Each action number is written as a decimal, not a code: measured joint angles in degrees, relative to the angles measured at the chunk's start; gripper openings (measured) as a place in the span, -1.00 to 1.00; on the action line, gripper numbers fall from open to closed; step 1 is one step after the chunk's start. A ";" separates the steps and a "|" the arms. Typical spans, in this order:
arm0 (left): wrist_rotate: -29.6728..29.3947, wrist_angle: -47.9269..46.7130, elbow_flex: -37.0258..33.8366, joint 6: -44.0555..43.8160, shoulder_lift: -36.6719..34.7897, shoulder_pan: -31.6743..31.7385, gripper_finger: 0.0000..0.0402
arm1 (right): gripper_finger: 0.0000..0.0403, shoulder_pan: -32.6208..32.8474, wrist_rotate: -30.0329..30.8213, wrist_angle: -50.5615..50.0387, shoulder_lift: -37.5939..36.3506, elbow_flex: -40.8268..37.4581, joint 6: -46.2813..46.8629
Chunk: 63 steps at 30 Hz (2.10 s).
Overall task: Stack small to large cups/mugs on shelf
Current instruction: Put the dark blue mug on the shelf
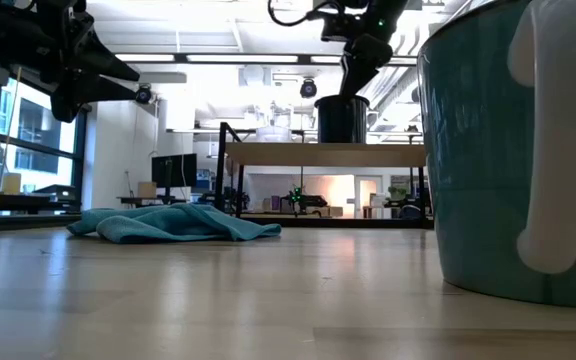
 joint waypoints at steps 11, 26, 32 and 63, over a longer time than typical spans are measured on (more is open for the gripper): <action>0.00 0.00 0.00 0.12 0.01 -0.02 -0.24 | -0.62 -0.21 -0.12 -0.52 0.00 0.00 0.06; 0.00 0.00 0.00 0.24 0.01 -0.02 -0.24 | -0.62 -0.21 1.41 0.77 0.02 0.00 1.20; -0.02 -0.04 0.00 0.26 0.01 -0.02 -0.24 | -0.62 -0.20 1.44 1.60 0.02 0.00 1.77; -0.02 -0.22 0.00 0.26 -0.01 -0.01 -0.24 | -0.62 -0.24 -2.65 2.98 0.02 0.00 2.75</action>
